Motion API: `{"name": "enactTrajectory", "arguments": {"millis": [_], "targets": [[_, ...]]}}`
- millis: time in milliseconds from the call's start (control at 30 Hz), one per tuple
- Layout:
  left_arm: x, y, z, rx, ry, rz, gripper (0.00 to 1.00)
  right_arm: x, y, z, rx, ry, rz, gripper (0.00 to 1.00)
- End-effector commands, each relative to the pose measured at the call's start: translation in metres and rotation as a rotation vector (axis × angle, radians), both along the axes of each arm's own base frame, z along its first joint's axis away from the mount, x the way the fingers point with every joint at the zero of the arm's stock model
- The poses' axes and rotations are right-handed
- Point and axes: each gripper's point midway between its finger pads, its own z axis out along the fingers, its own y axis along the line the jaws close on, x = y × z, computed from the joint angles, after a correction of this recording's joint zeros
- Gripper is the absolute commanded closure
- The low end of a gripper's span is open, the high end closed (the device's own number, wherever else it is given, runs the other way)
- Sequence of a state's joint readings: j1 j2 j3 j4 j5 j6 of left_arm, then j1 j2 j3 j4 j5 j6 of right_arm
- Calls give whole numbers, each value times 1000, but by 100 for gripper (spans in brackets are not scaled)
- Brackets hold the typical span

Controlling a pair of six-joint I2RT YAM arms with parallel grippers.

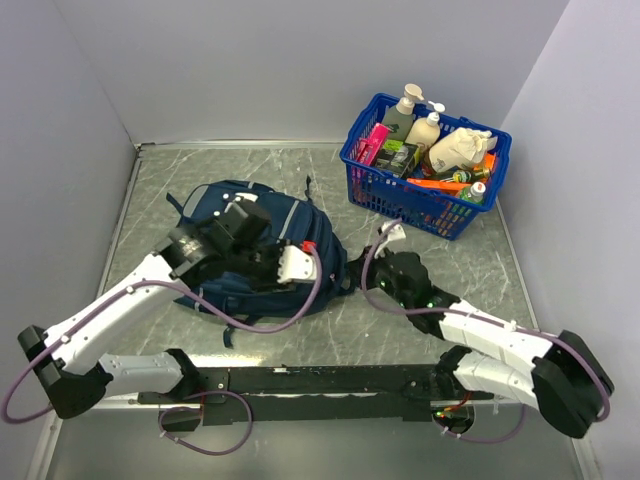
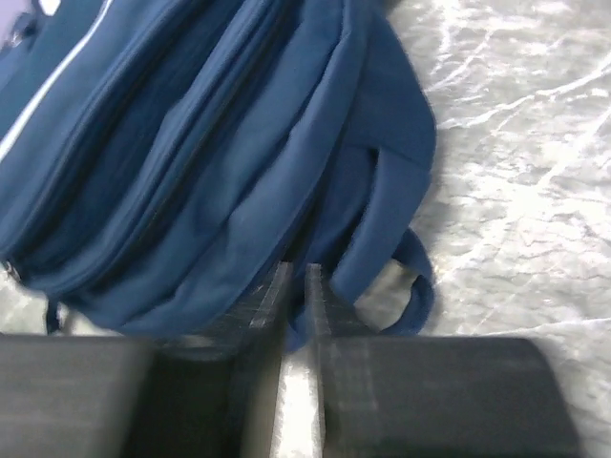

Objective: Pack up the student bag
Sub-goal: Zip the student bag at the center of the board.

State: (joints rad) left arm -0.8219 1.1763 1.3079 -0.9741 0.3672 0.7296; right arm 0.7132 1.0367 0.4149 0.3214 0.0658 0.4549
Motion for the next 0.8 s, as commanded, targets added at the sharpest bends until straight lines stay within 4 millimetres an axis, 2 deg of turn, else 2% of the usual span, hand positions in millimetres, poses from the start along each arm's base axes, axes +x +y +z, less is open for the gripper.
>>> {"name": "enactTrajectory", "arguments": {"millis": [0,33,67,100,133,200,233,300,467,500,600,733,767], "targets": [[-4,-28,-18,-55,79,81,51,-24,2,-4,-15,-124,106,62],[-6,-32,-33,-28,99,89,51,-28,6,8,16,-213,124,58],[-1,-41,-33,-55,87,99,51,-36,-2,-13,-2,-213,128,55],[-1,-46,-39,-52,110,116,50,-39,-4,-16,7,-226,127,51],[-1,-52,-49,-32,129,115,50,-41,-6,-21,5,-236,132,50],[12,-59,-56,-20,88,160,48,-44,-7,-28,-7,-233,143,49],[15,-64,-67,12,78,163,48,-43,-6,-30,-18,-232,147,49],[34,-65,-73,31,23,234,47,-40,-3,-29,-21,-232,146,50],[54,-67,-105,118,28,343,48,-41,2,-24,-9,-250,164,51],[68,-60,-111,156,-28,413,49,-42,2,-24,-14,-252,170,51],[80,-49,-115,181,-77,496,57,-42,5,-19,-22,-276,190,51],[73,-45,-117,145,-54,494,68,-36,12,-15,-61,-298,214,49],[69,-43,-118,143,-31,494,76,-35,13,-18,-68,-293,221,48]]}}
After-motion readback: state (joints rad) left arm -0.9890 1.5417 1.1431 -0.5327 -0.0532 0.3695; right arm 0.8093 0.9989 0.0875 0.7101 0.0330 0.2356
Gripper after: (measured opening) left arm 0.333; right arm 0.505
